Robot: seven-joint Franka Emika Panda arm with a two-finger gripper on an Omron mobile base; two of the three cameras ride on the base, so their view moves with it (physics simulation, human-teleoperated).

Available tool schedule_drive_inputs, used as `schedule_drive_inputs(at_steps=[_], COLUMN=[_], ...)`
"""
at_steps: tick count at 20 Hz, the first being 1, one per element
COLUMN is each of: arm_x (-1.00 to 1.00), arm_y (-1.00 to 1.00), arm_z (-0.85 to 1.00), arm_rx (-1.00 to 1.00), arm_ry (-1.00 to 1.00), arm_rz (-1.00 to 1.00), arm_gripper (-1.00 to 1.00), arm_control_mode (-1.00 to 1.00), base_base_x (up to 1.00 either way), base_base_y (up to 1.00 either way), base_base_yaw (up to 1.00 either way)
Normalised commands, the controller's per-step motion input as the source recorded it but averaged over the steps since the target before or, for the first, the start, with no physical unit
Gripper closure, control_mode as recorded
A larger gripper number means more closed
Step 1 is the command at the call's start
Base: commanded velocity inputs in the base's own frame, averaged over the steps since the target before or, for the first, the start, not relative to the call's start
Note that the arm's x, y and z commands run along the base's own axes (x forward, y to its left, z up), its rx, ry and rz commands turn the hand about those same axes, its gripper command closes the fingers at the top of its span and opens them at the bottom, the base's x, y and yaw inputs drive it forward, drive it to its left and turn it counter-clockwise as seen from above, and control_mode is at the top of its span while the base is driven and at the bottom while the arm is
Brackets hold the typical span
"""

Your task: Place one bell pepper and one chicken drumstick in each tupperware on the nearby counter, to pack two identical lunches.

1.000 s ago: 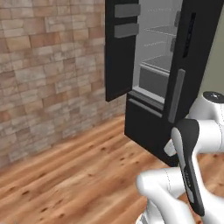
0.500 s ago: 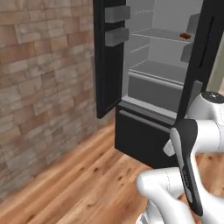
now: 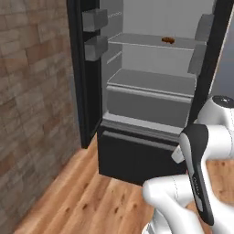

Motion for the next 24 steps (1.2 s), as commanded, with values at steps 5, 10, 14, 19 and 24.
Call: schedule_drive_inputs(at_steps=[5,10,14,19,24], arm_x=[0.0,0.0,0.0,0.0,0.0], arm_y=[0.0,0.0,0.0,0.0,0.0], arm_z=[0.0,0.0,0.0,0.0,0.0], arm_rx=[0.0,0.0,0.0,0.0,0.0], arm_ry=[0.0,0.0,0.0,0.0,0.0], arm_rz=[0.0,0.0,0.0,0.0,0.0], arm_gripper=[-1.0,-1.0,-1.0,-1.0,-1.0], arm_control_mode=[1.0,1.0,1.0,1.0,1.0], base_base_x=[0.5,0.01,0.0,0.0,0.0], base_base_y=[0.71,0.16,0.11,0.76,0.85], base_base_yaw=[-0.53,-0.49,-0.51,-0.5,-0.39])
